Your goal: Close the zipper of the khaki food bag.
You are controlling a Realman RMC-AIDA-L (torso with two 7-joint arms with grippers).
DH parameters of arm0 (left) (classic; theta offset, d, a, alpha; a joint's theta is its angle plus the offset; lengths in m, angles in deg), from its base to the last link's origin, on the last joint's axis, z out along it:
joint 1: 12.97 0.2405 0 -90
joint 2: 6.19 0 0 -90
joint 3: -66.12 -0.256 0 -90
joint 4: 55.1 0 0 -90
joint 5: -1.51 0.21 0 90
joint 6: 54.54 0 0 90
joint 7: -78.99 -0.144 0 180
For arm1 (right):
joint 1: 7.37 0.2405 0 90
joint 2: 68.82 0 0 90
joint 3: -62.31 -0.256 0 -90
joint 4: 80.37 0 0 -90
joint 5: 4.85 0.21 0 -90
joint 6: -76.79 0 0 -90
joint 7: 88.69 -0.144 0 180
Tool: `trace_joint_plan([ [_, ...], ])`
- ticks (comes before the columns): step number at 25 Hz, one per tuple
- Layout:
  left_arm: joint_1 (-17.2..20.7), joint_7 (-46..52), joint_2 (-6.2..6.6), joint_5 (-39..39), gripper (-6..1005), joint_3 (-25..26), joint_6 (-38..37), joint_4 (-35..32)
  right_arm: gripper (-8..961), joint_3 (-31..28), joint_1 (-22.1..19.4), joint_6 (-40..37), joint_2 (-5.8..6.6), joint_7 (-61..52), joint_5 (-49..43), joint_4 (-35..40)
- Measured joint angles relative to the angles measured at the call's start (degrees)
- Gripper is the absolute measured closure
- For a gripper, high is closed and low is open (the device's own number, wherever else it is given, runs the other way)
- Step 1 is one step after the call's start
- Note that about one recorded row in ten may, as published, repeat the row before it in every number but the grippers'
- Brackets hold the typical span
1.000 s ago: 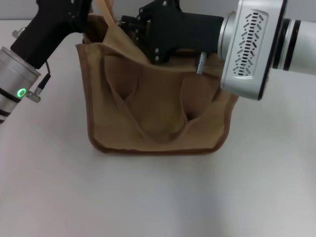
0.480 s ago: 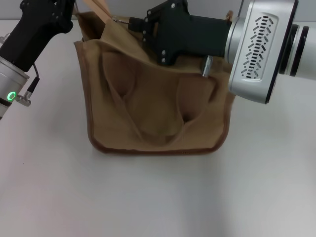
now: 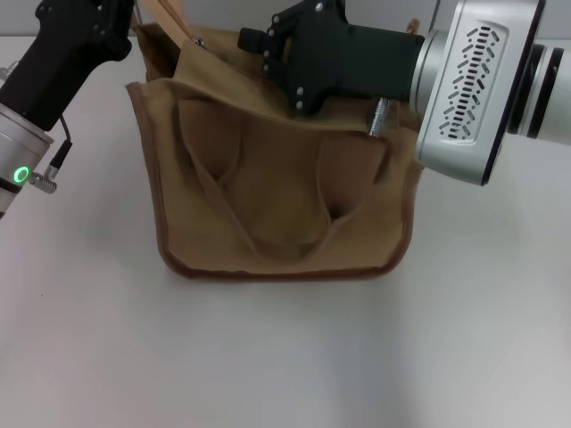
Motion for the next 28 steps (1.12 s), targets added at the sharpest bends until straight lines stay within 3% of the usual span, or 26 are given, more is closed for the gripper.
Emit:
trace_joint_plan([
  [8,-0.3,0.0,-0.01,0.3,976,0.0,-0.2,0.1,953,0.6,0.5,-0.6,0.20,-1.9,-0.5,0.1],
  [13,-0.7,0.0,-0.01,0.4,976,-0.1,-0.2,0.1,819,1.0,0.1,-0.7,0.26,-1.9,-1.2,0.6],
  [22,-1.1,0.0,0.00,0.4,976,-0.2,-0.3,0.7,694,1.6,0.4,-0.2,0.27,-2.0,-1.2,0.7],
  [28,-1.3,0.0,0.00,0.5,976,-0.2,-0.4,0.7,696,3.1,1.1,0.7,0.23,-1.6,-1.2,0.1],
])
